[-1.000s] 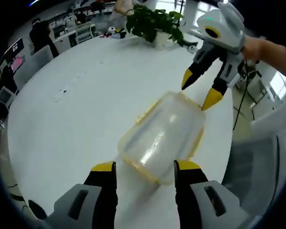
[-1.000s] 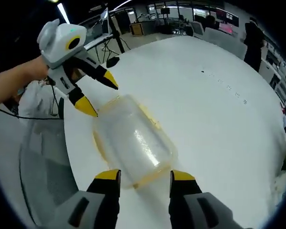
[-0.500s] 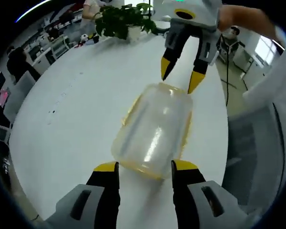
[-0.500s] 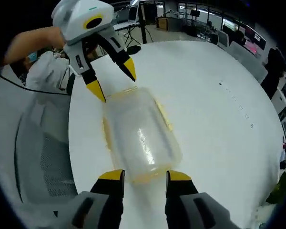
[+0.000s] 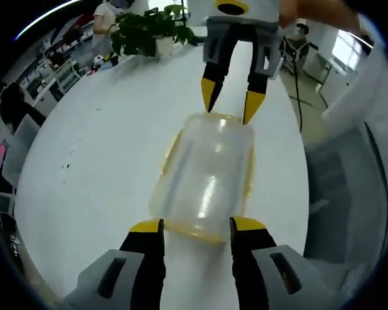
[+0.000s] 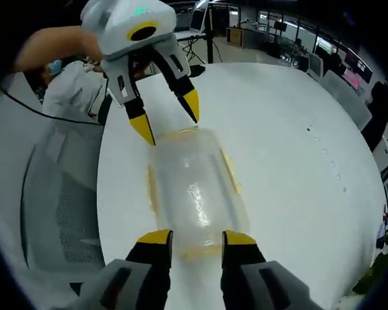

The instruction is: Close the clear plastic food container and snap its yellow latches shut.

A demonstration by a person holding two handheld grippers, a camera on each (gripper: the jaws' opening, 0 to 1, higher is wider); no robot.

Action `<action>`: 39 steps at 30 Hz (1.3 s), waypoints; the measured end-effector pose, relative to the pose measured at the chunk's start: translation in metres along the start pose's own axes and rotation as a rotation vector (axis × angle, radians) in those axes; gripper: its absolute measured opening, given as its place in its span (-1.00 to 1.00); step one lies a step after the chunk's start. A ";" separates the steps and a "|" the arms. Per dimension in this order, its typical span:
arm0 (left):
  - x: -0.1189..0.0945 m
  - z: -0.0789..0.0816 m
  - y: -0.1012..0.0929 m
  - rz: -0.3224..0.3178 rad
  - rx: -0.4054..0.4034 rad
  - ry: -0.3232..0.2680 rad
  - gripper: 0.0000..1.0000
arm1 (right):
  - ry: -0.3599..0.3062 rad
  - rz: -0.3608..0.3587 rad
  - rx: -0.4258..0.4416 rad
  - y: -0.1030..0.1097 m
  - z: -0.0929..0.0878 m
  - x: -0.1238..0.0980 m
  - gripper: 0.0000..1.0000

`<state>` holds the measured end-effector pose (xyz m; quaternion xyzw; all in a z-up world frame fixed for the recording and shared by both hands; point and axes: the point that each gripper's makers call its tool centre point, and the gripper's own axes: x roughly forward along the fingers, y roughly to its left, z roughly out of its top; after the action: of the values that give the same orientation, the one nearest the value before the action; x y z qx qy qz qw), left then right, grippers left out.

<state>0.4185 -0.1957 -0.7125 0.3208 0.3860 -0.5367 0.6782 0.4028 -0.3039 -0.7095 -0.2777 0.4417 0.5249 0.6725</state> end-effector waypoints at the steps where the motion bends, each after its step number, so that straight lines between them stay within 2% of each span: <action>1: 0.001 0.001 0.001 0.008 0.013 -0.004 -0.23 | -0.001 0.000 -0.001 0.000 0.001 0.001 -0.47; 12: 0.014 0.014 -0.003 -0.009 0.034 -0.023 -0.24 | -0.021 0.011 -0.038 -0.001 0.016 0.010 -0.55; 22: 0.017 0.025 -0.005 -0.023 0.039 -0.059 -0.24 | -0.082 -0.003 -0.091 0.003 0.041 0.016 -0.55; 39: 0.024 0.045 -0.007 -0.030 0.051 -0.084 -0.24 | -0.074 0.001 -0.140 0.005 0.050 0.024 -0.55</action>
<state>0.4230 -0.2466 -0.7111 0.3093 0.3483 -0.5692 0.6775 0.4146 -0.2497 -0.7082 -0.3044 0.3788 0.5646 0.6671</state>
